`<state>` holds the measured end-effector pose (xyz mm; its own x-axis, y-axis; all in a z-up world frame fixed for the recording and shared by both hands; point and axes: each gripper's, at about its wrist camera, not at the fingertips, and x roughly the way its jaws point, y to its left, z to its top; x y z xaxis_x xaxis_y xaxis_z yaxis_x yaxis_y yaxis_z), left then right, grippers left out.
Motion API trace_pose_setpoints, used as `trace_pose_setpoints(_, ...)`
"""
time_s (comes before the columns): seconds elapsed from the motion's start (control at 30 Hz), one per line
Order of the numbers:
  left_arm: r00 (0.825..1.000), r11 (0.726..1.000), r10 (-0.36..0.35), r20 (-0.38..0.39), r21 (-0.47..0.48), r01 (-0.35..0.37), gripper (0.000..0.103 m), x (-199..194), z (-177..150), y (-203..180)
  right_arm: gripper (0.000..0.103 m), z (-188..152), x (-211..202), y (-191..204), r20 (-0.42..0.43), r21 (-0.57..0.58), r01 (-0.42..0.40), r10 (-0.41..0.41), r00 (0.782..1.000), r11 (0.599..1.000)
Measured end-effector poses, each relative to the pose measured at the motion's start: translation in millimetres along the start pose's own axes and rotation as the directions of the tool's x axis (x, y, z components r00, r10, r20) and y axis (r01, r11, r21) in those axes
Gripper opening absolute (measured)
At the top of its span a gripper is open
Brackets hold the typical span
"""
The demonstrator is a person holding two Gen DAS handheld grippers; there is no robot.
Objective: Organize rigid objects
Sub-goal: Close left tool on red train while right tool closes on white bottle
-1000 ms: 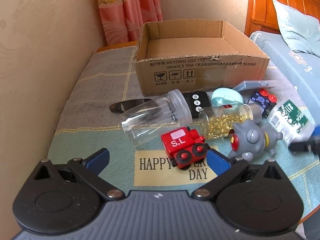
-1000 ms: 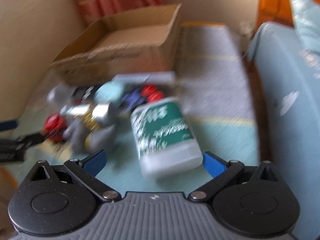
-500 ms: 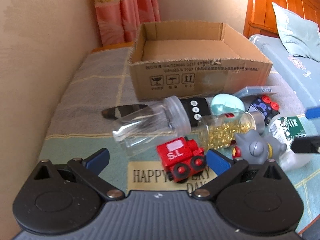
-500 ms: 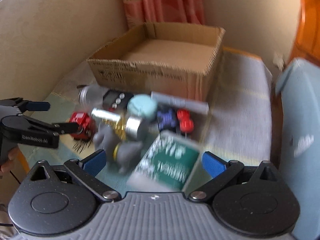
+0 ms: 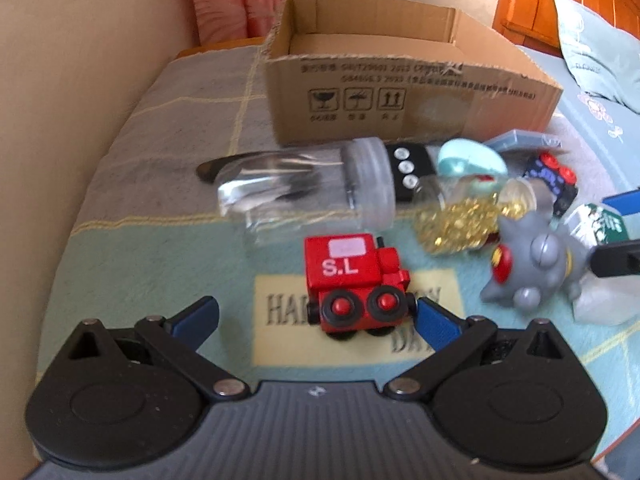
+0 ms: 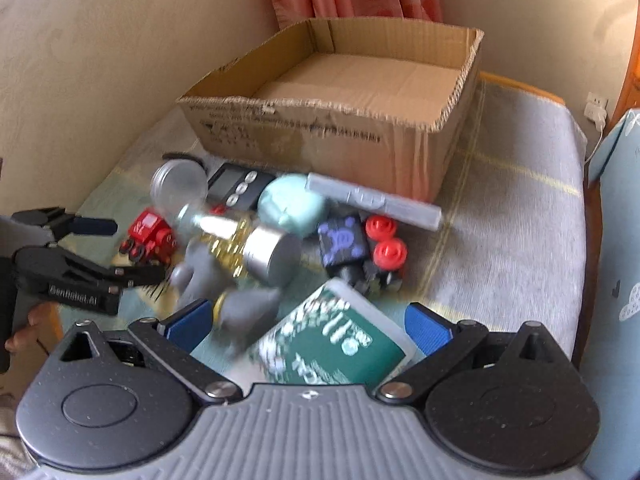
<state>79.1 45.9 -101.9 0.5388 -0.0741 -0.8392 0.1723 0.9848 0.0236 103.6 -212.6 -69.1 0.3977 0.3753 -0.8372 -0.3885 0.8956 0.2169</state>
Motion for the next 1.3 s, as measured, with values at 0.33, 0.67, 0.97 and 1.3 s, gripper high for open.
trace_pose_setpoints(0.33,0.998,0.997,-0.061,0.012,0.047,0.060,0.102,4,-9,5,0.103,-39,-12,30,-0.083,0.019,0.066,-0.064,0.995,0.998)
trace_pose_setpoints(0.67,0.995,0.993,-0.096,0.038,0.076,0.093,0.103,2,-14,4,0.103,-49,17,56,-0.133,-0.076,0.261,-0.269,0.954,0.962)
trace_pose_setpoints(0.97,0.993,0.993,-0.097,0.061,0.079,0.092,0.103,7,-9,-1,0.103,-43,22,50,-0.165,-0.053,0.254,-0.259,0.952,0.966)
trace_pose_setpoints(1.3,0.990,0.994,-0.086,0.108,0.075,0.078,0.077,4,-4,-12,0.103,-49,18,52,-0.137,-0.055,0.256,-0.261,0.956,0.965)
